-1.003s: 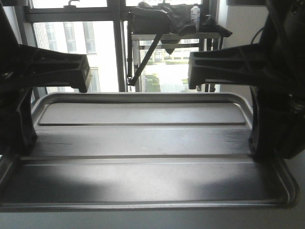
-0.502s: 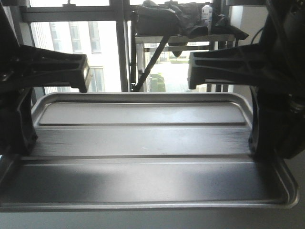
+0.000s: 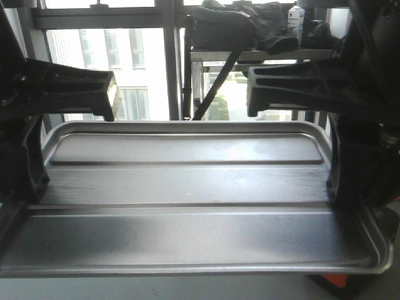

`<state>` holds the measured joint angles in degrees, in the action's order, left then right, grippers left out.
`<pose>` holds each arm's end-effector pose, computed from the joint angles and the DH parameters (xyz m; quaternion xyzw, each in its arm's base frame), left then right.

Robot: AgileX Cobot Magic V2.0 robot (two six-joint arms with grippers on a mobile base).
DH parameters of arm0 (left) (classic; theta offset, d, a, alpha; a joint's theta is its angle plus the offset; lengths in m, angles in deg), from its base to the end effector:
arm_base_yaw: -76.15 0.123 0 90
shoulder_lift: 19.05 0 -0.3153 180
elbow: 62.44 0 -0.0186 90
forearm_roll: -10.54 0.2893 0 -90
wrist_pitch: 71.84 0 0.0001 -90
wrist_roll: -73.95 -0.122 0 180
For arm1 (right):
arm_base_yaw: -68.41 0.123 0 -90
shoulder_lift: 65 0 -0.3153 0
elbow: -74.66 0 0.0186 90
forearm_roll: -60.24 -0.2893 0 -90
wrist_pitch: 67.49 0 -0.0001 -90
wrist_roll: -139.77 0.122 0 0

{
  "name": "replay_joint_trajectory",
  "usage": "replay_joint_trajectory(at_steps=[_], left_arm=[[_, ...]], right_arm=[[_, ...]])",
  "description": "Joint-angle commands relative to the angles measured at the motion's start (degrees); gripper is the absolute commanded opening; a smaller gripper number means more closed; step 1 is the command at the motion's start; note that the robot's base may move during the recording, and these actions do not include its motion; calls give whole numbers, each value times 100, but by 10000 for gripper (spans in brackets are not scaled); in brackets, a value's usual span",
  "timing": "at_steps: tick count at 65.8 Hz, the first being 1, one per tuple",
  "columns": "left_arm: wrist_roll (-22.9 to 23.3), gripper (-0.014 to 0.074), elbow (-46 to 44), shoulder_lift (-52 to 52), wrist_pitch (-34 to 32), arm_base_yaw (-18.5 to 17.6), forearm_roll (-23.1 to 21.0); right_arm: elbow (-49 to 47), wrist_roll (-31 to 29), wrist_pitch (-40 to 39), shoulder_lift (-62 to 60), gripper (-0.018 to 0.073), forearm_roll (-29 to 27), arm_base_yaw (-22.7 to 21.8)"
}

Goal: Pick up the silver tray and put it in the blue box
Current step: 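Carry the tray in both grippers while the base turns and drives, then drive up to the blue bin holding the tray with both grippers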

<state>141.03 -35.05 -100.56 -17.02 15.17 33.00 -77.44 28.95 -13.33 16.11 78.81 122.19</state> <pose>0.1642 -0.2174 0.2488 0.0367 0.9743 -0.0489 0.2168 0.1836 0.1974 0.2459 0.0572 0.9774 0.0585 0.1948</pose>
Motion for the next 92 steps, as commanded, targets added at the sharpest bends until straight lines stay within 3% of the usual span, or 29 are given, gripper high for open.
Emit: replay_joint_trajectory(at_steps=[1,92], left_arm=[[51,-13,-153,188,-273,-63,40],[51,-13,-153,188,-273,-63,40]], right_arm=[[-173,28,-340,-179,56,161,6],[-173,28,-340,-179,56,161,6]])
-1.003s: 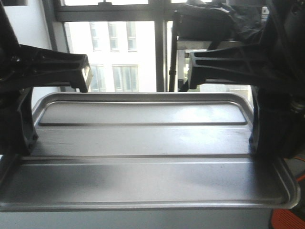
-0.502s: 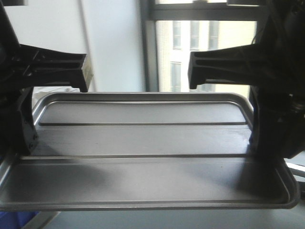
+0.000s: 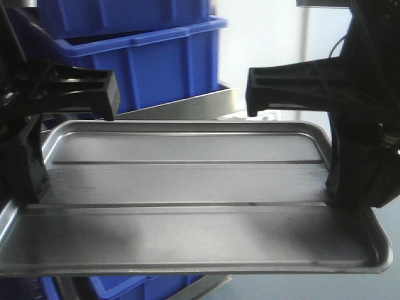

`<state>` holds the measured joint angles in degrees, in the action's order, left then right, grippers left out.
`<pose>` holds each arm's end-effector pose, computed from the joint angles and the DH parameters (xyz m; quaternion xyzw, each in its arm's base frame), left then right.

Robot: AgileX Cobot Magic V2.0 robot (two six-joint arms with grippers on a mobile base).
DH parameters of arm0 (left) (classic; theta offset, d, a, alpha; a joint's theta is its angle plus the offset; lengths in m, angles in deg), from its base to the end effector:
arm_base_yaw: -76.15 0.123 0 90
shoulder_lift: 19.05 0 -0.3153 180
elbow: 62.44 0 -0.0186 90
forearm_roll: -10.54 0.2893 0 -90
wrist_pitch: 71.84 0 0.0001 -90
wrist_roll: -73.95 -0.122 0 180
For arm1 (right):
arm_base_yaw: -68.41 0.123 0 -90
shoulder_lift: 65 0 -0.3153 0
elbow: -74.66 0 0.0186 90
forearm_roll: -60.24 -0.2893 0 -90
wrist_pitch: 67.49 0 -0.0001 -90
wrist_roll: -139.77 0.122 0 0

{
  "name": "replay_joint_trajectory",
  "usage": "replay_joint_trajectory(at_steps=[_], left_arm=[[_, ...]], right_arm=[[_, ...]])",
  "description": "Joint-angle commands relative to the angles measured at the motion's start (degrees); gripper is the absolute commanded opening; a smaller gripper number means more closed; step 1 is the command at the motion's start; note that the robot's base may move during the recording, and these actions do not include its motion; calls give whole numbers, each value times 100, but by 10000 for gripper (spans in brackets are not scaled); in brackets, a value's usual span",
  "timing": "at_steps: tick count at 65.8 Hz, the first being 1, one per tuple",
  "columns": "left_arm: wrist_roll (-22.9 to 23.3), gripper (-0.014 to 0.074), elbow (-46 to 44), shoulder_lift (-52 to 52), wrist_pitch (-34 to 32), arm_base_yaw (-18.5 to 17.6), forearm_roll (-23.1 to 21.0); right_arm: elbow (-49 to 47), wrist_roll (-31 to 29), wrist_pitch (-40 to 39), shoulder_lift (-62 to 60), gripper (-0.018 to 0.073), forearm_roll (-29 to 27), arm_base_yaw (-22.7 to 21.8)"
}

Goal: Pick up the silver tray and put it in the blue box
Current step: 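Drive up to the blue bin holding the tray with both grippers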

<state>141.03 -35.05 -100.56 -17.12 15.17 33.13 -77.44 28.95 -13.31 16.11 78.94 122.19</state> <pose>0.1644 -0.2175 0.2489 0.0374 0.9740 -0.0492 0.2179 0.1838 0.1973 0.2460 0.0567 0.9773 0.0579 0.1956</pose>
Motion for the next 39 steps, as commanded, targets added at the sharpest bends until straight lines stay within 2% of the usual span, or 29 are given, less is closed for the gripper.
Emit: replay_joint_trajectory(at_steps=[1,39], left_arm=[[51,-13,-153,188,-263,-63,28],[51,-13,-153,188,-263,-63,28]], right_arm=[[-173,28,-342,-179,56,148,6],[-173,28,-342,-179,56,148,6]])
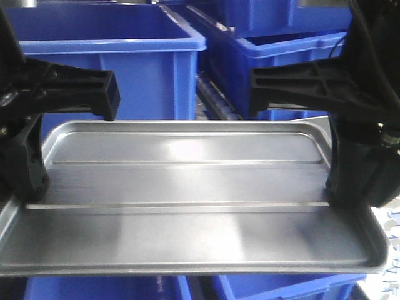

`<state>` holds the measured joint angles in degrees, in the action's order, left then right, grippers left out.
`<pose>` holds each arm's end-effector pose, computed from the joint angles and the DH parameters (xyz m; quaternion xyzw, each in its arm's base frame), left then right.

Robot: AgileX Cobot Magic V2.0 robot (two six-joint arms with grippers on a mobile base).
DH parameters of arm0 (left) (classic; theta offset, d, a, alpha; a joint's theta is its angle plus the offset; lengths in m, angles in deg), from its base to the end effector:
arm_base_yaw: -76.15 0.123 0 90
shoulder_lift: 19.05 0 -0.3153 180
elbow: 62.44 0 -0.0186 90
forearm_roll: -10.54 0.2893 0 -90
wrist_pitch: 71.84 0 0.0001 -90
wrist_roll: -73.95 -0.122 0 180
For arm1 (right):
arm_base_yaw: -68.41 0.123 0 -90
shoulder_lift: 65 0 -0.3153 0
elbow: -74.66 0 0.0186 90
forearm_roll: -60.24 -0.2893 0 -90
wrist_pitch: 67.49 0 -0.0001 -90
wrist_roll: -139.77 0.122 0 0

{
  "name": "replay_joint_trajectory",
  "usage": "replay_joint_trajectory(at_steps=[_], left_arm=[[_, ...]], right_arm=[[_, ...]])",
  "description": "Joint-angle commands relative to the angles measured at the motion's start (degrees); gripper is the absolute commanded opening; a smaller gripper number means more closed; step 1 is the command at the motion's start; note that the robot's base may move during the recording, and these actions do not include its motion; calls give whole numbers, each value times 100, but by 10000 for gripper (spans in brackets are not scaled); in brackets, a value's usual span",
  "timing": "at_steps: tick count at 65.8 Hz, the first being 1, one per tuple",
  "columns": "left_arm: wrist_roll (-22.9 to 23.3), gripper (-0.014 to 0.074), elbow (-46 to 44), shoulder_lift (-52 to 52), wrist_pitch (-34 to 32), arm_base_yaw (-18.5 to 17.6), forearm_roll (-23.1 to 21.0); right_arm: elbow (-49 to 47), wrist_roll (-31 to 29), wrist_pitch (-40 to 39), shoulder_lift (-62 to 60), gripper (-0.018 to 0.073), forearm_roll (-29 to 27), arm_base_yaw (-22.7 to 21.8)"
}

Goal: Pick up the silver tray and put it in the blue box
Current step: 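Drive up to the blue bin holding the tray with both grippers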

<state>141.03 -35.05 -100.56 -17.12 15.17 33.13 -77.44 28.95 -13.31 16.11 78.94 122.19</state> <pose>0.1644 -0.2175 0.2489 0.0374 0.9740 -0.0492 0.2179 0.1838 0.1973 0.2460 0.0567 0.9773 0.0579 0.1956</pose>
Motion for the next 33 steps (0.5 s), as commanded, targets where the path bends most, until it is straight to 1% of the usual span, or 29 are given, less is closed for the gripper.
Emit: replay_joint_trajectory(at_steps=[1,33], left_arm=[[51,-13,-153,188,-263,-63,28],[51,-13,-153,188,-263,-63,28]], right_arm=[[-173,28,-342,-179,56,148,6],[-173,28,-342,-179,56,148,6]])
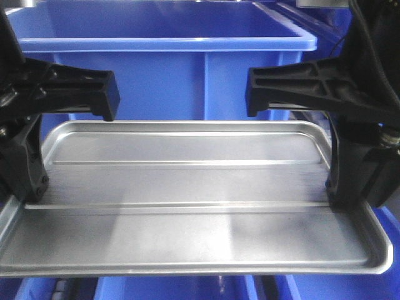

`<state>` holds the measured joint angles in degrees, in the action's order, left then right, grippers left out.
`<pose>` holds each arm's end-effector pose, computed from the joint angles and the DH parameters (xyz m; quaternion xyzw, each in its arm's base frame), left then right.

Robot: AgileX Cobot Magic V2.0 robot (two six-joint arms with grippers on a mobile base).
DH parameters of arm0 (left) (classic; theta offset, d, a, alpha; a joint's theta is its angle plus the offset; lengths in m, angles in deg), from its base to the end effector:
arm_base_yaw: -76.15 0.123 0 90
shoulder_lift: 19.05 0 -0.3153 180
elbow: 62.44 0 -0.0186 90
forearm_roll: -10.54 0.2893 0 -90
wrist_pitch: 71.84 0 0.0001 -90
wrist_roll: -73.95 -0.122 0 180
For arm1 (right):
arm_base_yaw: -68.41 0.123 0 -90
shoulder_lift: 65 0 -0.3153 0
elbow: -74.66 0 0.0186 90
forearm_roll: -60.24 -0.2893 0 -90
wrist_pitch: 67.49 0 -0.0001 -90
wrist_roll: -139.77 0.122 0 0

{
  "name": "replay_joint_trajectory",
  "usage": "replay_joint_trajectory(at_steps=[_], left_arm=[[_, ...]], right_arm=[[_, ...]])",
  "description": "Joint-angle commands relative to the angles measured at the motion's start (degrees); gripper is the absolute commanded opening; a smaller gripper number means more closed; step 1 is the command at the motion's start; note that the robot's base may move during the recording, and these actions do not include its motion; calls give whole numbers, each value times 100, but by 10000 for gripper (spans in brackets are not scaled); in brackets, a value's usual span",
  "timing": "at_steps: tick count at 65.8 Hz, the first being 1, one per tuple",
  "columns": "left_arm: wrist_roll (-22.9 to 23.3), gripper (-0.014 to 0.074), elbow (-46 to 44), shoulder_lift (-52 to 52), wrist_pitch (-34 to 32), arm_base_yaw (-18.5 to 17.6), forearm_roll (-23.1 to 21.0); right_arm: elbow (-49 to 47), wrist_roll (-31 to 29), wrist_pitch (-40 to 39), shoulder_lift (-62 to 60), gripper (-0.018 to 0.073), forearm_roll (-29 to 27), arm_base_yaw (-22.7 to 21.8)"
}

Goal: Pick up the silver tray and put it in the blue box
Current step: 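Drive up to the blue bin holding the tray with both grippers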

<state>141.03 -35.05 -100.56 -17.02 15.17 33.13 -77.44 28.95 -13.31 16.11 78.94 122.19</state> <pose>0.1644 -0.2173 0.2488 0.0373 0.9741 -0.0484 0.2176 0.1838 0.1973 0.2460 0.0567 0.9773 0.0579 0.1956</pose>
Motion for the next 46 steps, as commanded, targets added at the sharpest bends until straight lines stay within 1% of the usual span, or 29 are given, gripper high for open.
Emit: replay_joint_trajectory(at_steps=[1,46], left_arm=[[51,-13,-153,188,-273,-63,28],[51,-13,-153,188,-273,-63,28]], right_arm=[[-173,28,-342,-179,56,148,6],[-173,28,-342,-179,56,148,6]])
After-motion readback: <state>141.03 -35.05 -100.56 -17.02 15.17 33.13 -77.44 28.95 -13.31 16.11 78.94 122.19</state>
